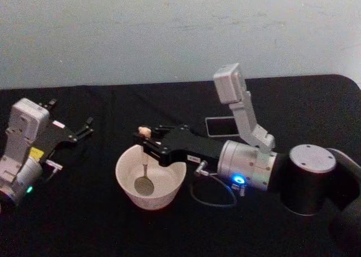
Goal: Pick up the stirring spoon with one hand, stir inside the cup, then place it back in its original position.
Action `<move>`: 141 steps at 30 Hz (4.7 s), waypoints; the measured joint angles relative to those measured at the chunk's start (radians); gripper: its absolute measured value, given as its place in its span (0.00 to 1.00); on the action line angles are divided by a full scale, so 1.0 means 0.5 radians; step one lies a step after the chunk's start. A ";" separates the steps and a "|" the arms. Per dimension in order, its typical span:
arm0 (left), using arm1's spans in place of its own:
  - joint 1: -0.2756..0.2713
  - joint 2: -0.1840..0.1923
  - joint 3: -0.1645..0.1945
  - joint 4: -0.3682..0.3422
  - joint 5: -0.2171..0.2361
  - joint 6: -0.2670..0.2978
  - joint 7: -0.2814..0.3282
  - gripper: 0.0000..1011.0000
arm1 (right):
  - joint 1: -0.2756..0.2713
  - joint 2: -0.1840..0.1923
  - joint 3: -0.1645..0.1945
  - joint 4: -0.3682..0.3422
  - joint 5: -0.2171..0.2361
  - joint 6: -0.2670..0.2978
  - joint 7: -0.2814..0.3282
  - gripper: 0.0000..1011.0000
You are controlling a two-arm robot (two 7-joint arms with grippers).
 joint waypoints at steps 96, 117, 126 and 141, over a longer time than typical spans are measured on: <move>0.000 0.000 0.000 0.000 0.000 0.000 0.000 0.99 | -0.019 0.065 0.444 -0.228 0.657 0.404 -0.541 0.21; 0.000 0.000 0.000 0.000 0.000 0.000 0.000 0.99 | -0.192 0.289 0.709 -0.353 1.031 0.384 -0.543 0.21; 0.000 0.000 0.000 0.000 0.000 0.000 0.000 0.99 | -0.200 0.308 0.729 -0.291 1.088 0.322 -0.606 0.21; 0.000 0.000 0.000 0.000 0.000 0.000 0.000 0.99 | -0.136 0.306 0.617 -0.167 1.074 0.229 -0.652 0.21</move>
